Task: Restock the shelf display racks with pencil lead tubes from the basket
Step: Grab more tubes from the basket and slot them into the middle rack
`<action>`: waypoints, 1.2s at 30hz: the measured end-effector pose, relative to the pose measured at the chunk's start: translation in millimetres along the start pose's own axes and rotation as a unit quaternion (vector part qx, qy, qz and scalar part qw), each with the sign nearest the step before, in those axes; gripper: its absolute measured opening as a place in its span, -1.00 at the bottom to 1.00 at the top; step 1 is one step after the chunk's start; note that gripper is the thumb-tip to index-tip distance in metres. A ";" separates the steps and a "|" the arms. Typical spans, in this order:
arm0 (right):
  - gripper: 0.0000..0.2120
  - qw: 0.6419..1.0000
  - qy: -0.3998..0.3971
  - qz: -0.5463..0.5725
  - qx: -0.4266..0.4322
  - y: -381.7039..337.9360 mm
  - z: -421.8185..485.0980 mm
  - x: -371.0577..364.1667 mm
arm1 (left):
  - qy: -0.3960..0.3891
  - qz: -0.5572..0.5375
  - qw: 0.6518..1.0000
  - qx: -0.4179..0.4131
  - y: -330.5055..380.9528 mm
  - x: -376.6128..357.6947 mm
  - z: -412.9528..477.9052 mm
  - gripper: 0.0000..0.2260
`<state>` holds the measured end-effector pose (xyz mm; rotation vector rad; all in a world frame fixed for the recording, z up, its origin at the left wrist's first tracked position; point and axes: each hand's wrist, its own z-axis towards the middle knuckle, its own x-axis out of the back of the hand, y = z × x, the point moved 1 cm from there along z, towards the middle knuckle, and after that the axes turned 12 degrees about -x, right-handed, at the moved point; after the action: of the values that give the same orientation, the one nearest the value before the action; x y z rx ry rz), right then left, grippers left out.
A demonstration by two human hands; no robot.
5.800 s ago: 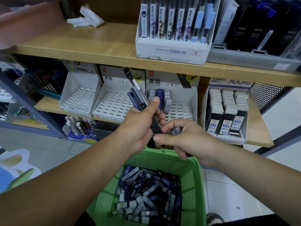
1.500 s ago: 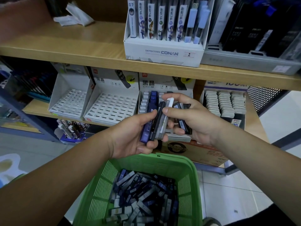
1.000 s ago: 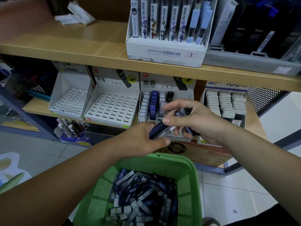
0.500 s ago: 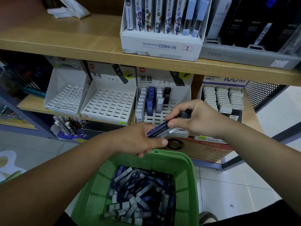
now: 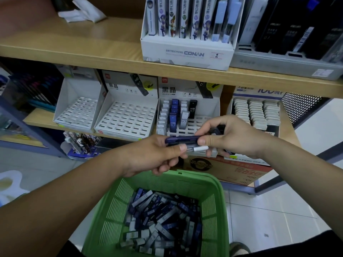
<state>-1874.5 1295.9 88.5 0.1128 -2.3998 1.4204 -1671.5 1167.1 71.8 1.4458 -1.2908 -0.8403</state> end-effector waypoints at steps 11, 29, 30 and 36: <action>-0.82 0.993 -0.022 0.104 -0.054 -0.5 4.9 -30.2 | 0.182 -0.112 0.976 -0.032 -1.6 -0.3 -4.7 -0.77; -0.86 0.998 0.039 -0.039 0.030 -17.2 2.1 -40.9 | 0.224 -0.036 0.974 0.006 -0.6 31.9 -21.9 -0.70; -0.85 0.998 0.043 -0.030 0.033 -17.0 2.0 -40.7 | 0.221 -0.035 0.975 0.014 -1.1 31.8 -21.9 -0.72; -0.89 1.000 0.003 -0.027 0.008 -17.2 -2.0 -36.9 | 0.220 -0.048 0.974 -0.009 1.4 31.0 -19.1 -0.85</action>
<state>-1835.3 1285.1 91.4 0.1752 -2.3633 1.4145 -1648.0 1141.1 81.8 1.5800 -0.8817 -0.5474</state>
